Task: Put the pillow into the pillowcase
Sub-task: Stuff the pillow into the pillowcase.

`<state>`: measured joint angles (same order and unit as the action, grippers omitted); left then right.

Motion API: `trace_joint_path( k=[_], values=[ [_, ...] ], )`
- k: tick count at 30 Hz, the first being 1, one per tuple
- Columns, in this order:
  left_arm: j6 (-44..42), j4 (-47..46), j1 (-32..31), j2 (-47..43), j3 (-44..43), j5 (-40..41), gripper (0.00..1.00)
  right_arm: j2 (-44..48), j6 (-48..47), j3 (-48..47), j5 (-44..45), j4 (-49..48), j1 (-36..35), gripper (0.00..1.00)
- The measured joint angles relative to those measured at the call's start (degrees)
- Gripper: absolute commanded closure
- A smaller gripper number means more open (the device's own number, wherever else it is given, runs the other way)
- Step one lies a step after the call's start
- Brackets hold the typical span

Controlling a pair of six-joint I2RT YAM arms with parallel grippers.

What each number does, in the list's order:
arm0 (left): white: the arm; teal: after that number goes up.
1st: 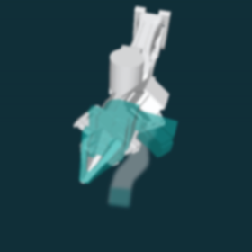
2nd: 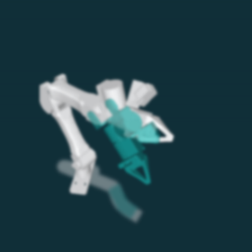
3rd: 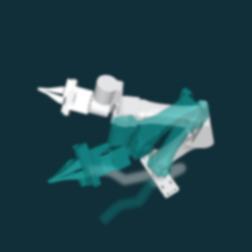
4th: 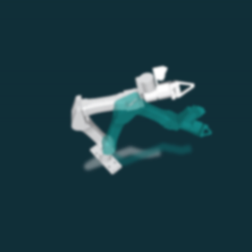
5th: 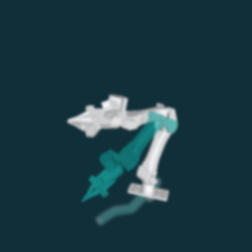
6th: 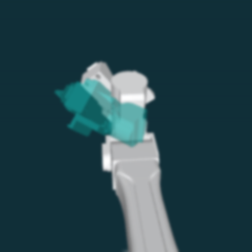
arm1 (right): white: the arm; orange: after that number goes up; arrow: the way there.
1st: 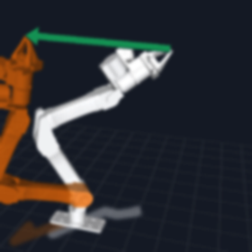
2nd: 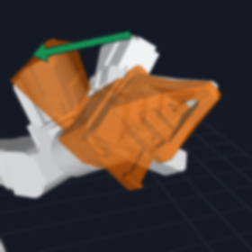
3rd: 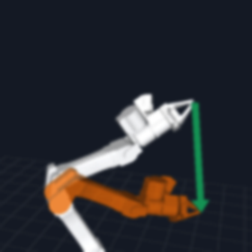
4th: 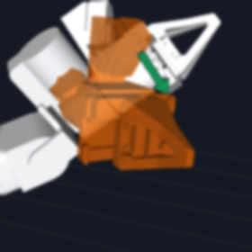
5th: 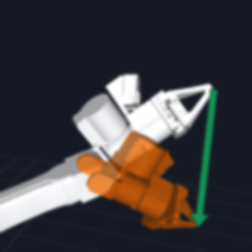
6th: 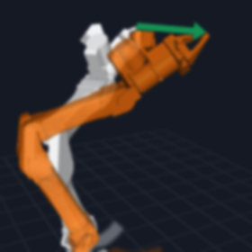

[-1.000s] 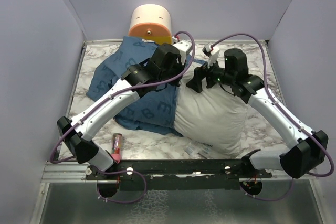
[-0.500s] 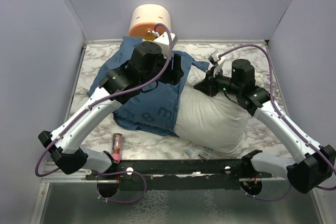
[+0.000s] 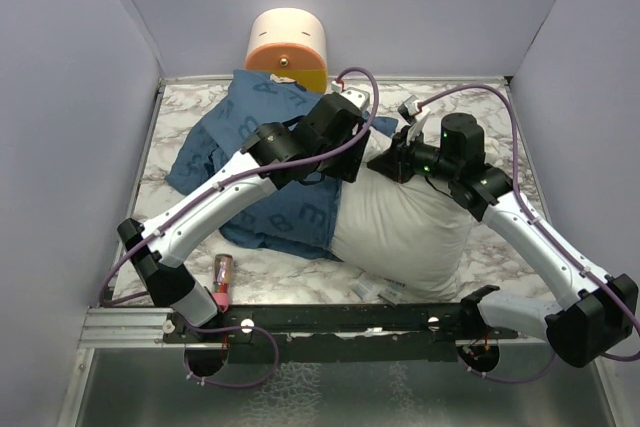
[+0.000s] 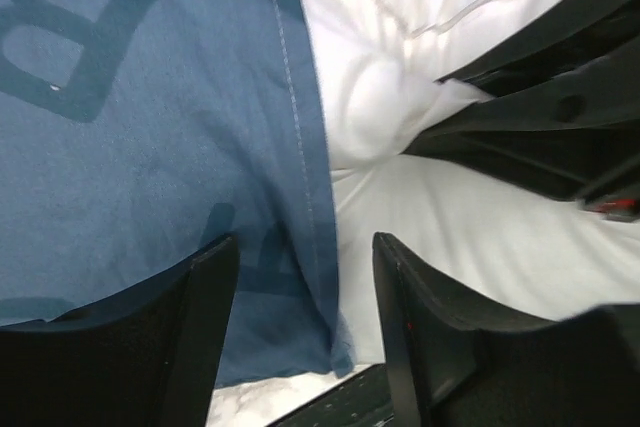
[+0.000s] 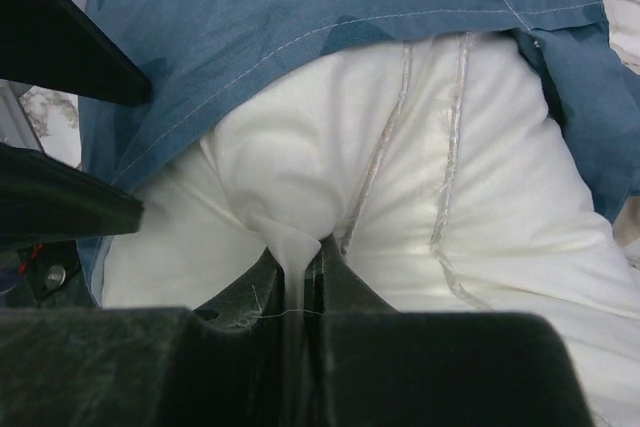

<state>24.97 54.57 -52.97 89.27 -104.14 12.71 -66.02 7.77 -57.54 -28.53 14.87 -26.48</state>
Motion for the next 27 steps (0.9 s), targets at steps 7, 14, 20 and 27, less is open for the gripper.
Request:
trace_joint_path(
  k=[7, 14, 20, 27],
  values=[
    [-1.18, 4.2, -0.02, 2.25, 0.0, 3.43, 0.84, -0.09, 0.92, 0.57, -0.33, -1.25, 0.24, 0.99],
    [-2.8, 4.74, -0.04, 2.29, -1.33, 4.26, 1.0, -0.63, 1.2, 0.63, -0.48, -2.1, 0.31, 0.99],
    [-3.74, -0.44, 1.27, 0.55, 0.83, -0.66, 1.0, -0.96, 2.58, 1.07, -1.18, -4.04, 0.37, 0.99],
    [0.61, -12.41, 9.29, -1.7, 0.81, -17.51, 1.0, -3.89, 11.69, 2.14, -3.91, -16.63, 1.01, 0.99]
  ],
)
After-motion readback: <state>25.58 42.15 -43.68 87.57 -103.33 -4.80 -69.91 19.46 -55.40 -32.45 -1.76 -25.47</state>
